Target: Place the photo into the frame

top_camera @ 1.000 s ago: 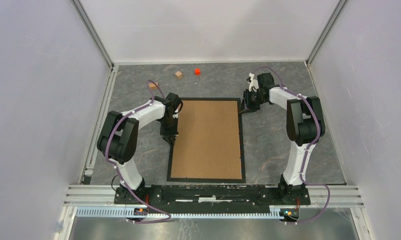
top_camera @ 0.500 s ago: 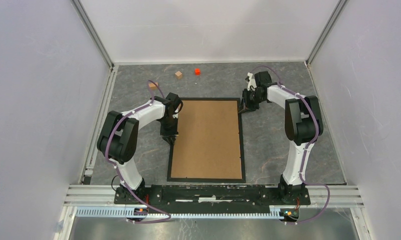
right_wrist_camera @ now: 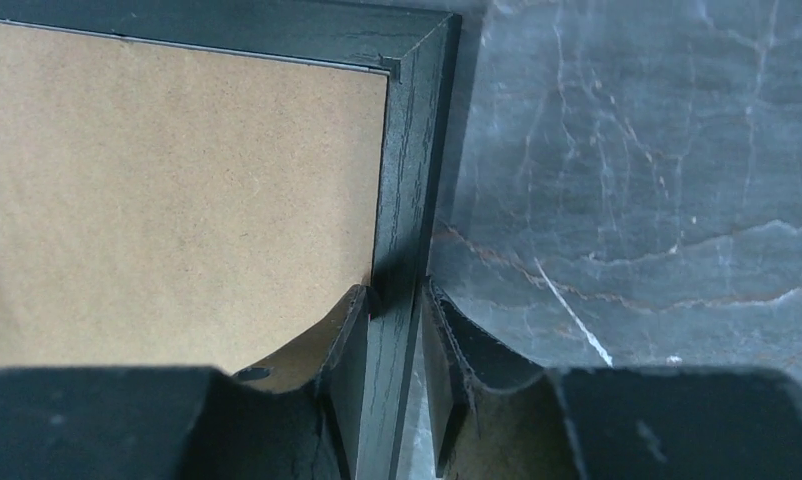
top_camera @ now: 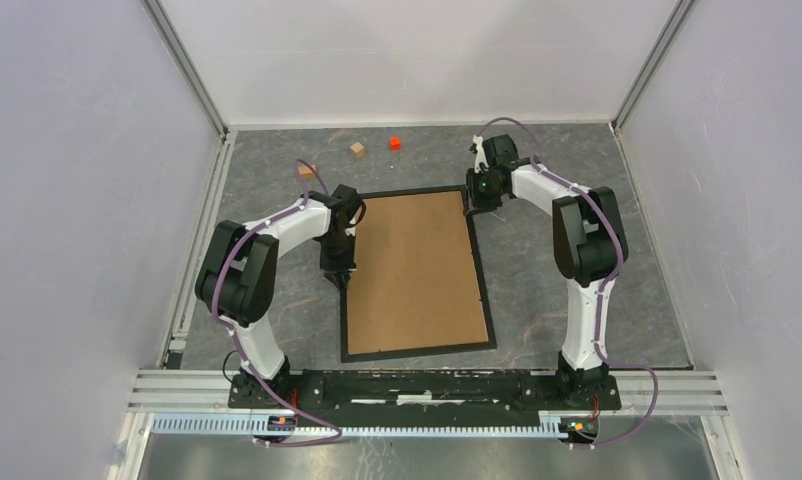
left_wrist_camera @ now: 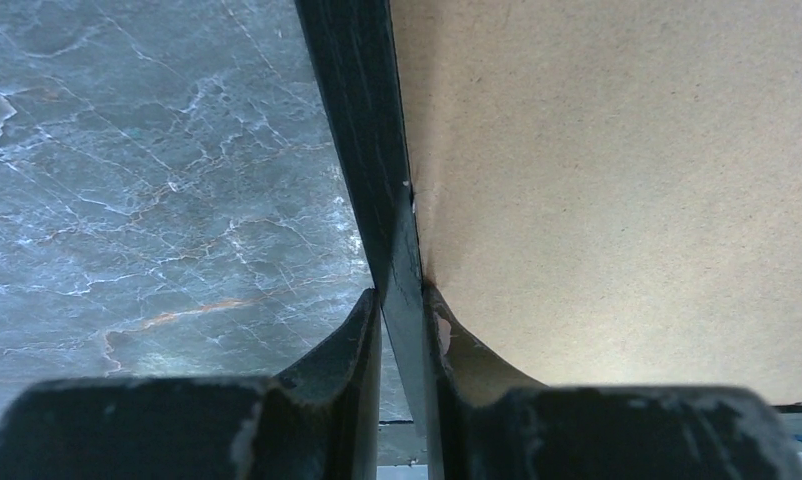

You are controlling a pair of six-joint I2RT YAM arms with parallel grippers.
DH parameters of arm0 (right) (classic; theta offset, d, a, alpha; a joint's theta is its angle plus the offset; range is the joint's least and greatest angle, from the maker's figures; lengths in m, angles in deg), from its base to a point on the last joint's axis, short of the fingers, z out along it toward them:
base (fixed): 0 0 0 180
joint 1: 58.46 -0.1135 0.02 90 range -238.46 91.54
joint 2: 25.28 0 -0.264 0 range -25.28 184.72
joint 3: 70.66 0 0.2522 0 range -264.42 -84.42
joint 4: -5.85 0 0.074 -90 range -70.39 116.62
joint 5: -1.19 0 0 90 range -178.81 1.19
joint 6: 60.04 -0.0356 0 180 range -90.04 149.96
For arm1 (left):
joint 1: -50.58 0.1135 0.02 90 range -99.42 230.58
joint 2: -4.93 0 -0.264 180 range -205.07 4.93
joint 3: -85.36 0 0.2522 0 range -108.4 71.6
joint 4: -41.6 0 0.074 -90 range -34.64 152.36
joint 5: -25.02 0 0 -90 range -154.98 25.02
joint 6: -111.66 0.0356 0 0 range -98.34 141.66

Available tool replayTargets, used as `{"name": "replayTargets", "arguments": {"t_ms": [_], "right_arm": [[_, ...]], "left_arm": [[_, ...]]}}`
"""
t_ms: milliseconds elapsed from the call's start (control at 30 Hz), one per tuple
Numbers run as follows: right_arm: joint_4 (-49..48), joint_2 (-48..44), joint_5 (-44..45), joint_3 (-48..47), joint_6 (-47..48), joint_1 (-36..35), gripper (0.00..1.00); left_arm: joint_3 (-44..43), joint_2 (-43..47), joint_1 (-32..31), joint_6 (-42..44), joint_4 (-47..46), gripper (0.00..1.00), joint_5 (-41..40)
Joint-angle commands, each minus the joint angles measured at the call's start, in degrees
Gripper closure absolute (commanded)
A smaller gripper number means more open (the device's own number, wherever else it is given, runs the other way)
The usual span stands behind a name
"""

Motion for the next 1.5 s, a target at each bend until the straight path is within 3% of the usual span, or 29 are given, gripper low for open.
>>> {"name": "replayTargets", "arguments": {"t_ms": [0,233,433,567,900,1133,1233,1300,1333,1400,1467], "right_arm": [[7.92,12.09,10.82,1.11,3.47,-5.43,0.67],[11.38,14.03,11.55,-3.36,7.21,-7.85,0.59],[5.70,-2.53,0.43,2.34,7.18,-6.05,0.39],[-0.03,-15.41,-3.45,13.81,5.96,-2.35,0.31],[-22.59,-37.16,-17.55,52.89,-5.25,-4.97,0.33],[-35.76,-49.70,-19.25,65.19,-17.32,-13.54,0.33],[-37.28,-53.85,-18.96,67.05,-18.78,-15.92,0.33],[-33.57,-56.24,-16.23,65.99,-16.65,-15.80,0.33],[-30.09,-56.82,-12.85,64.64,-14.44,-15.50,0.32],[-22.11,-56.73,-6.98,60.04,-11.03,-13.59,0.31],[-18.82,-55.63,-5.99,56.70,-9.30,-9.45,0.30]], "left_arm": [[0.17,-3.26,-0.25,2.47,-8.83,0.98,-2.95],[0.26,-2.08,-0.52,2.48,-8.26,0.98,-5.94],[0.17,-2.03,-0.62,2.31,-8.15,0.98,-5.79],[0.17,-1.91,-0.58,1.67,-8.35,0.98,-4.77],[-7.35,-6.74,-1.47,-0.24,-6.81,0.98,3.26],[-21.06,-15.84,-3.74,-0.29,-2.08,0.98,3.14],[-28.74,-17.44,-5.20,0.65,2.48,0.96,-3.18],[-31.68,-15.68,-5.06,0.99,4.07,0.85,-8.71],[-31.86,-13.71,-4.78,0.99,4.05,0.66,-11.22],[-30.02,-8.97,-3.72,1.25,2.96,0.35,-14.36],[-26.20,-2.80,-1.96,0.93,2.27,0.21,-14.68]]}}
